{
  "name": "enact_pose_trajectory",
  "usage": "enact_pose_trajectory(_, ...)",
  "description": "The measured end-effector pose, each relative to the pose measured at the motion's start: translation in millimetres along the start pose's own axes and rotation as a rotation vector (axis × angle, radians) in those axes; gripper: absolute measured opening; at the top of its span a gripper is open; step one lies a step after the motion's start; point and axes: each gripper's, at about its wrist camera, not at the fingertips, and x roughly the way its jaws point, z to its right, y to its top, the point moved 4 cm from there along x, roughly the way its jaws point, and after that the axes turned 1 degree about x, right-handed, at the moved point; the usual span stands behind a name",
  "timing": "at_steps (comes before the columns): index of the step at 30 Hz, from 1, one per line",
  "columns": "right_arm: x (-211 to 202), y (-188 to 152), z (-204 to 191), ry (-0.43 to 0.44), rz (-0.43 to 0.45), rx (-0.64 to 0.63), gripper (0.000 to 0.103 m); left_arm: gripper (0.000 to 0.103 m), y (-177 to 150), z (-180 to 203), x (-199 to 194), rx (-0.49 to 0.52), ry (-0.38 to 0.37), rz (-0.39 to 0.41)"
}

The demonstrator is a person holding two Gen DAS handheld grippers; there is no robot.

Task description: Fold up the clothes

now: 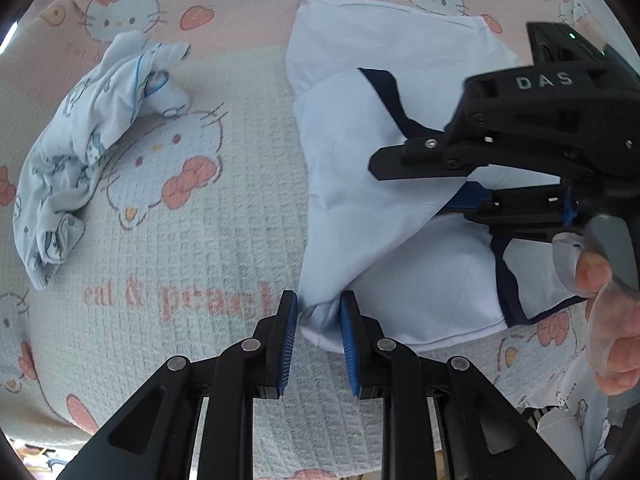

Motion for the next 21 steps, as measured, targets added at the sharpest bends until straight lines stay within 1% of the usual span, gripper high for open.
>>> enact_pose_trajectory(3,-0.7,-2.8,3.5,0.016,-0.006,0.027,0.028,0.020,-3.2,-5.1,-3.1,-0.050,-0.030,0.003)
enact_pose_trajectory(5,-1.7,-1.9,2.8,0.013,0.001,0.021,0.028,0.020,-2.5,-6.3,-5.8,-0.079,-0.042,0.010)
enact_pose_trajectory(8,-3.6,1.7,-1.3,-0.007,0.030,-0.003,0.028,0.020,3.5,-0.4,-7.9,-0.077,-0.035,0.023)
enact_pose_trajectory(9,-4.4,2.9,-2.9,-0.028,0.041,-0.020,0.025,0.020,5.8,2.3,-8.3,-0.070,-0.029,0.026)
enact_pose_trajectory(10,-5.6,4.1,-4.6,-0.052,0.053,-0.039,0.012,0.020,8.0,5.5,-8.4,-0.058,-0.018,0.027)
enact_pose_trajectory(11,-6.7,5.3,-6.3,-0.077,0.064,-0.059,0.006,0.020,10.2,8.8,-8.7,-0.048,-0.012,0.032)
enact_pose_trajectory(13,-11.4,9.2,-9.5,-0.105,0.102,-0.089,0.006,0.020,13.6,13.5,-8.5,-0.040,-0.012,0.035)
enact_pose_trajectory(15,-16.9,12.4,-15.0,-0.093,0.128,-0.108,0.004,0.020,16.0,17.1,-8.6,-0.040,-0.016,0.036)
enact_pose_trajectory(17,-24.2,16.4,-17.5,-0.105,0.159,-0.115,0.004,0.020,17.3,19.6,-9.1,-0.046,-0.022,0.035)
enact_pose_trajectory(21,-29.6,26.0,-17.5,-0.137,0.156,-0.132,0.003,0.020,13.3,26.8,-9.3,-0.027,-0.017,0.027)
